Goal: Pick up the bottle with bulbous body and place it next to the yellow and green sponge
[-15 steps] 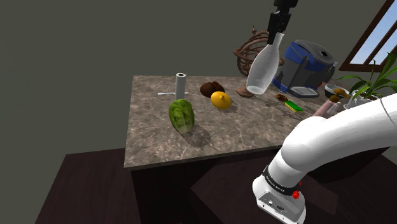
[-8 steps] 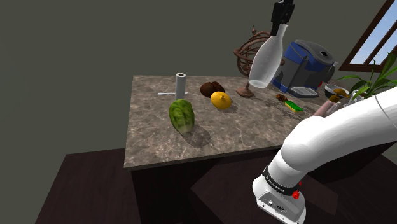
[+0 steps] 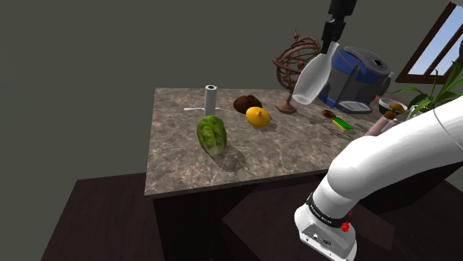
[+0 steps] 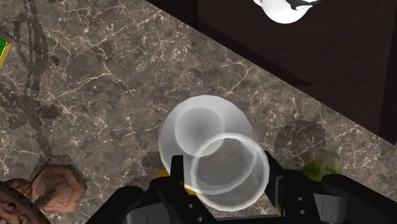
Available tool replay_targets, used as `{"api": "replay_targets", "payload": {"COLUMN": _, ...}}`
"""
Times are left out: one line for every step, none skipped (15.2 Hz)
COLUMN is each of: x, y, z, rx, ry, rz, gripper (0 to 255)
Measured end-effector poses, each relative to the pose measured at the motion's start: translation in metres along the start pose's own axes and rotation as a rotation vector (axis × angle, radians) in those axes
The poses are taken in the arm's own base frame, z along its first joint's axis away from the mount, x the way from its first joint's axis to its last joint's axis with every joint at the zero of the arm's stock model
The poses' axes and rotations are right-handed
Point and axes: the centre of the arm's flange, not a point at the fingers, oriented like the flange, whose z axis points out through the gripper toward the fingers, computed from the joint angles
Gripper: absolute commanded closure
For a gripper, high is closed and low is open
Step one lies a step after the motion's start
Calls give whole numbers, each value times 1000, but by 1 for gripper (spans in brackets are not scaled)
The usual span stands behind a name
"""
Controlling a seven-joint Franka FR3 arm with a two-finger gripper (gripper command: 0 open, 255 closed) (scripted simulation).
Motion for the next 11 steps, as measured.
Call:
{"api": "replay_targets", "payload": {"x": 0, "y": 12, "z": 5, "rx": 0, "ry": 0, "rz": 0, "gripper": 255}}
{"api": "replay_targets", "payload": {"x": -1, "y": 22, "z": 10, "rx": 0, "ry": 0, "rz": 0, "gripper": 255}}
{"api": "replay_targets", "payload": {"x": -2, "y": 34, "z": 15, "rx": 0, "ry": 0, "rz": 0, "gripper": 255}}
{"api": "replay_targets", "payload": {"x": -1, "y": 46, "z": 22, "rx": 0, "ry": 0, "rz": 0, "gripper": 255}}
{"api": "replay_targets", "payload": {"x": -3, "y": 58, "z": 27, "rx": 0, "ry": 0, "rz": 0, "gripper": 255}}
{"api": "replay_targets", "payload": {"x": -2, "y": 71, "z": 35, "rx": 0, "ry": 0, "rz": 0, "gripper": 255}}
{"api": "replay_targets", "payload": {"x": -3, "y": 80, "z": 41, "rx": 1, "ry": 0, "rz": 0, "gripper": 255}}
{"api": "replay_targets", "payload": {"x": -4, "y": 93, "z": 47, "rx": 1, "ry": 0, "rz": 0, "gripper": 255}}
{"api": "replay_targets", "payload": {"x": -4, "y": 103, "z": 55, "rx": 1, "ry": 0, "rz": 0, "gripper": 255}}
{"api": "replay_targets", "payload": {"x": -2, "y": 113, "z": 62, "rx": 2, "ry": 0, "rz": 0, "gripper": 255}}
{"api": "replay_targets", "payload": {"x": -4, "y": 126, "z": 67, "rx": 2, "ry": 0, "rz": 0, "gripper": 255}}
